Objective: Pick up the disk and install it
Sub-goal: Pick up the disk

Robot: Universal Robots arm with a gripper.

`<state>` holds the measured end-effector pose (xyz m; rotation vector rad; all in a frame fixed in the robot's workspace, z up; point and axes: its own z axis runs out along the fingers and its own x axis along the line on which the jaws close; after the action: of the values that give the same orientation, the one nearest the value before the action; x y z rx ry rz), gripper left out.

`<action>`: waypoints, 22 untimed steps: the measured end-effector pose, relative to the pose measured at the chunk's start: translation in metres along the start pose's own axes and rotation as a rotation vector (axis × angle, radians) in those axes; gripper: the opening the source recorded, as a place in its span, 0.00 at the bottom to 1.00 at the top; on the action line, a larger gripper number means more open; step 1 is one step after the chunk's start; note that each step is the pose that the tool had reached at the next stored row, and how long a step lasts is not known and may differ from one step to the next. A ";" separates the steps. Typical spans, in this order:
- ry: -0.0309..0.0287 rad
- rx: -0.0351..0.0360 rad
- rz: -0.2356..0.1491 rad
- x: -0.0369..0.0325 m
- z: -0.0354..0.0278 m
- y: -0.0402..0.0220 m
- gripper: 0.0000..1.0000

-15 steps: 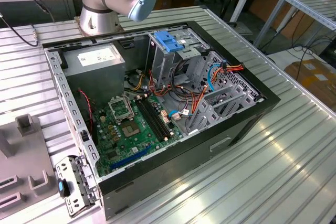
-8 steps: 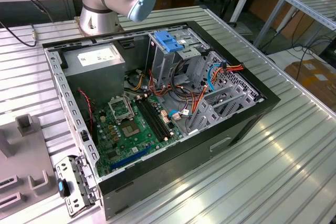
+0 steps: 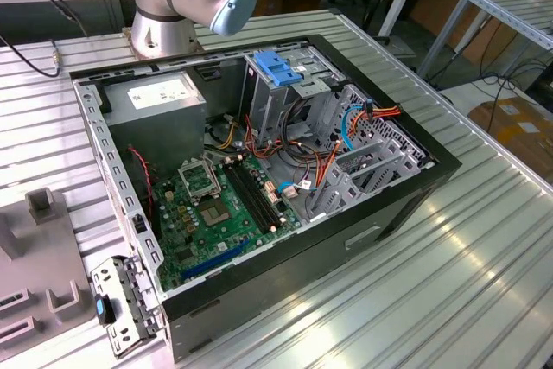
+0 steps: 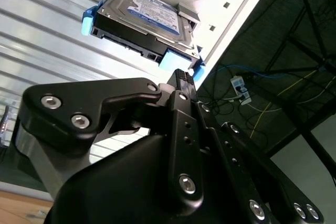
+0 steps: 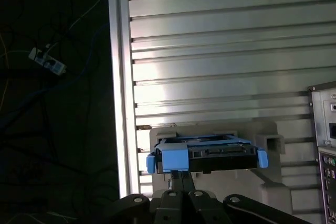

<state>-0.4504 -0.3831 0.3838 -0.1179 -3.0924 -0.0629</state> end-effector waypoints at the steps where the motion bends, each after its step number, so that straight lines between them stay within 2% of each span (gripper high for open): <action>1: 0.0001 0.0001 -0.002 0.0000 0.0000 0.0000 0.11; 7: 0.0008 0.0010 -0.019 0.0000 0.0000 0.0000 0.11; 9: 0.0016 0.0020 -0.042 0.0000 0.0001 0.0000 0.11; 14: 0.0052 0.0067 -0.139 -0.0008 0.0011 0.0000 0.11; 22: 0.0068 0.0138 -0.281 -0.0012 0.0053 -0.0002 0.11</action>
<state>-0.4494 -0.3831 0.3784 0.3162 -3.0775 -0.0514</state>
